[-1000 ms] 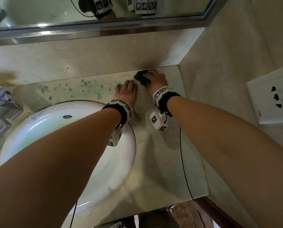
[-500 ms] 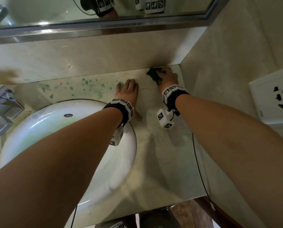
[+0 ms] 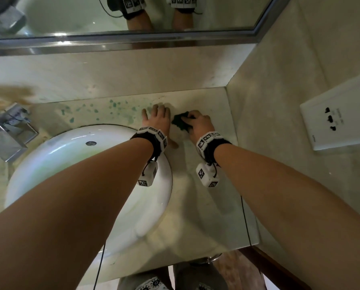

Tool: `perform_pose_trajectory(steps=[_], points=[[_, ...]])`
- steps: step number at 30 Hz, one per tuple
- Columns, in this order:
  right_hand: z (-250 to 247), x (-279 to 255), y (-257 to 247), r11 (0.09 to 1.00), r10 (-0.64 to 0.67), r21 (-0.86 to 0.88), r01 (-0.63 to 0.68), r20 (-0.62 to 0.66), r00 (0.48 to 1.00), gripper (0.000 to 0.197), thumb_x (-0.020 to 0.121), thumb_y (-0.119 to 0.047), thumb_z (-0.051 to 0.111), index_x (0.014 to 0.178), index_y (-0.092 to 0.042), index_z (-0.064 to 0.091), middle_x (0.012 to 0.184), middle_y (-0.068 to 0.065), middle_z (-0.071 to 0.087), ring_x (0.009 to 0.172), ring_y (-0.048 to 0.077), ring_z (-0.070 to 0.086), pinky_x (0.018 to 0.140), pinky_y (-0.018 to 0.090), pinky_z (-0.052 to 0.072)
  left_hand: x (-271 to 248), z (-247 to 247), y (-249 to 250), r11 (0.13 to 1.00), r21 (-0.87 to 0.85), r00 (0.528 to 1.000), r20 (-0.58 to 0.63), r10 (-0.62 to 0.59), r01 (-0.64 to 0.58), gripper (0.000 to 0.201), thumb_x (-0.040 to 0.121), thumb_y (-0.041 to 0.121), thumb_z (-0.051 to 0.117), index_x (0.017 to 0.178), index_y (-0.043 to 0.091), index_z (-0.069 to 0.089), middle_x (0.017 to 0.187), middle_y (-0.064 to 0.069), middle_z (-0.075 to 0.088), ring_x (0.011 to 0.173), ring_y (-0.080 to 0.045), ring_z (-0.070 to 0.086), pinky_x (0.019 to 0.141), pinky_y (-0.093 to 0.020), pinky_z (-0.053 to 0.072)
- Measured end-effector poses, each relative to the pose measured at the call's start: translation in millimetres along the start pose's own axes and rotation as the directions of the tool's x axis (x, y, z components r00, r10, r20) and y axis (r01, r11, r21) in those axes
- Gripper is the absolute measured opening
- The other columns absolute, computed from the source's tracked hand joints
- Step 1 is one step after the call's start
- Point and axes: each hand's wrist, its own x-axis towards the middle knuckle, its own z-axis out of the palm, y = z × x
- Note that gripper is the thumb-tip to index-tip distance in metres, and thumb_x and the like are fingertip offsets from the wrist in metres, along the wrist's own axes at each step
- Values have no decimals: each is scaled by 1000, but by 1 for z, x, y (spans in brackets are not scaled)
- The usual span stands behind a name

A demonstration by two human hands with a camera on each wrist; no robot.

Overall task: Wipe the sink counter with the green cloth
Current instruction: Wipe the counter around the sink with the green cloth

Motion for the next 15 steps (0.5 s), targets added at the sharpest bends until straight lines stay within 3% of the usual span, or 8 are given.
perform_pose_trajectory(steps=[4, 8, 12, 15], points=[[10, -15, -2, 999, 3, -38, -2, 34, 999, 42, 89, -14, 58, 130, -22, 58, 137, 6, 48, 115, 36, 48, 101, 31, 44, -12, -3, -21, 996, -46, 995, -58, -84, 81, 125, 54, 75, 75, 148, 10, 24, 149, -10, 29, 138, -32, 25, 112, -56, 24], [18, -27, -7, 991, 132, 40, -132, 2, 991, 45, 85, -17, 58, 130, -20, 57, 130, 8, 52, 112, 29, 55, 96, 22, 46, -26, -3, -51, 982, -85, 982, -79, -174, 167, 121, 57, 73, 75, 146, 6, 27, 144, -13, 33, 132, -35, 32, 109, -51, 31], [20, -29, -14, 982, 181, 51, -180, -19, 983, 42, 85, -16, 57, 127, -17, 57, 125, 8, 53, 108, 29, 55, 93, 30, 51, -39, 4, -77, 947, -111, 952, -29, -306, 301, 133, 52, 80, 73, 147, 2, 23, 148, -17, 25, 133, -38, 29, 111, -51, 28], [18, -29, -20, 971, 234, 64, -231, -34, 972, 42, 85, -17, 58, 128, -15, 57, 124, 6, 53, 108, 30, 55, 92, 35, 52, -43, 10, -88, 910, -128, 918, 11, -396, 394, 138, 43, 92, 63, 143, 2, 29, 136, -16, 32, 125, -38, 35, 105, -52, 34]])
